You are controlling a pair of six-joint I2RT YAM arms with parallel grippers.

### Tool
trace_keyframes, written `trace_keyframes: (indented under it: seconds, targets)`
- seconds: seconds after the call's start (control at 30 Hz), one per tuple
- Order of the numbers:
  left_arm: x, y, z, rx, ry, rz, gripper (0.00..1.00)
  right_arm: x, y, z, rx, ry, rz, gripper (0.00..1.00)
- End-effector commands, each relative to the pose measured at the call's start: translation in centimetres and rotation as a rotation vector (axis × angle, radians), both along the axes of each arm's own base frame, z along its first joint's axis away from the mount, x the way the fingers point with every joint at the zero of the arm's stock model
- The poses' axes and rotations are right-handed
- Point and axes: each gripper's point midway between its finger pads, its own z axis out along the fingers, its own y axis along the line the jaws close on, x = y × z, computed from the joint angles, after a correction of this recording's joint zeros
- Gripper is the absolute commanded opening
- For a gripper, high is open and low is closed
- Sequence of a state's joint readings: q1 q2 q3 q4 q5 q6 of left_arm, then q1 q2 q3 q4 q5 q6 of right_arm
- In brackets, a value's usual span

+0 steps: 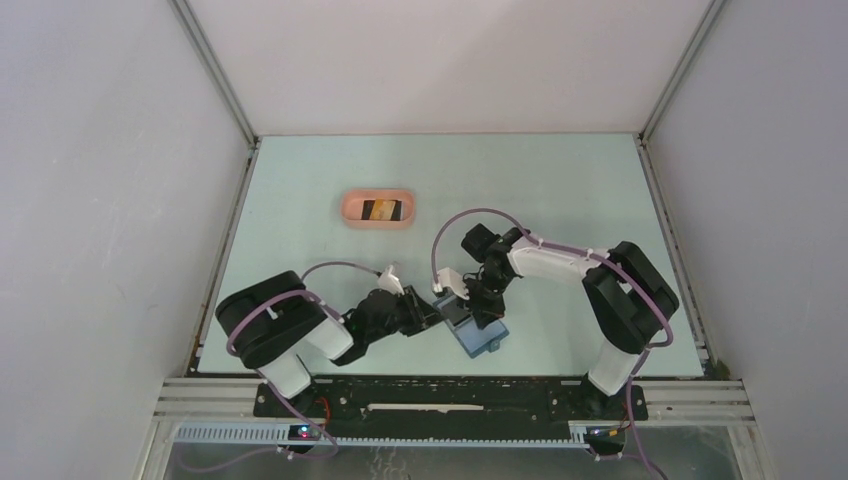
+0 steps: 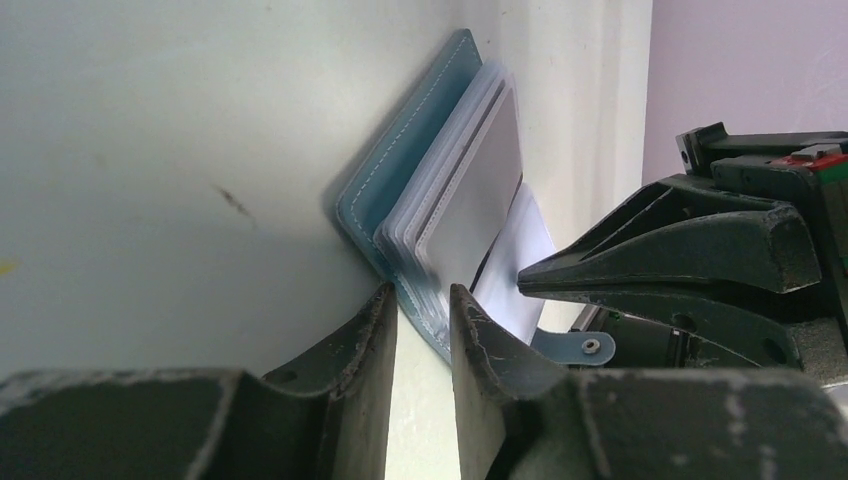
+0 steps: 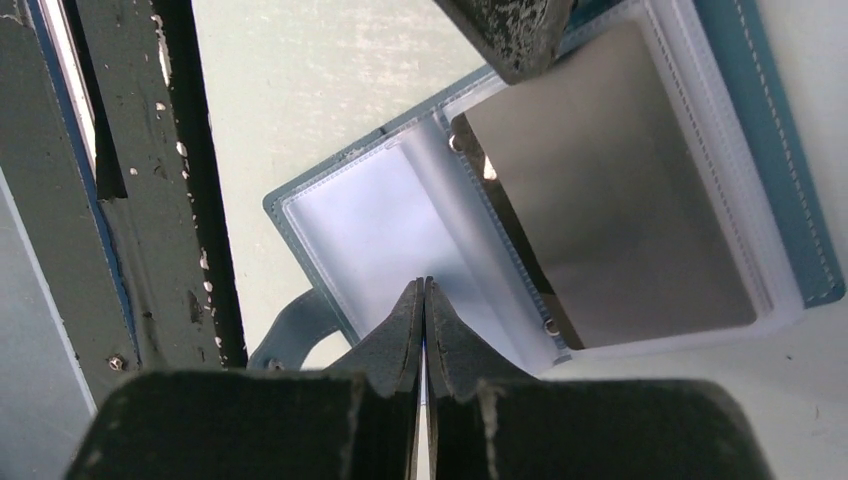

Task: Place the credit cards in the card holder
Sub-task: Open the card holder at the center of the board.

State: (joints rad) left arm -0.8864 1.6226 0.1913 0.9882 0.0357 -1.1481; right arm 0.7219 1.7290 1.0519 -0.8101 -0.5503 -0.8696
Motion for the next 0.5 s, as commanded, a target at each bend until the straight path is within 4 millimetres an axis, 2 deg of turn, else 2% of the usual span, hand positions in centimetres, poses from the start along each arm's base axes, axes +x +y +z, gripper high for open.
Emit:
trace_keyframes:
  seconds: [0.0, 0.1, 0.33, 0.47]
  targets:
    - [0.7, -1.2, -0.3, 0.027, -0.027, -0.038, 0.31, 0.7, 0.1, 1.0, 0.013, 0.02, -0.02, 0.07]
    - [2.1, -1.8, -0.1, 0.028, -0.049, -0.038, 0.31, 0.9, 0.3, 2.1, 0.067, 0.048, -0.05, 0.08]
    - [6.4, -3.7, 0.9, 0.03, -0.109, -0.091, 0.31, 3.1, -0.3, 3.7, 0.139, 0.032, -0.162, 0.1]
    - [8.7, -5.1, 2.7, 0.024, -0.165, -0.127, 0.32, 3.3, -0.3, 5.1, 0.212, -0.012, -0.153, 0.1]
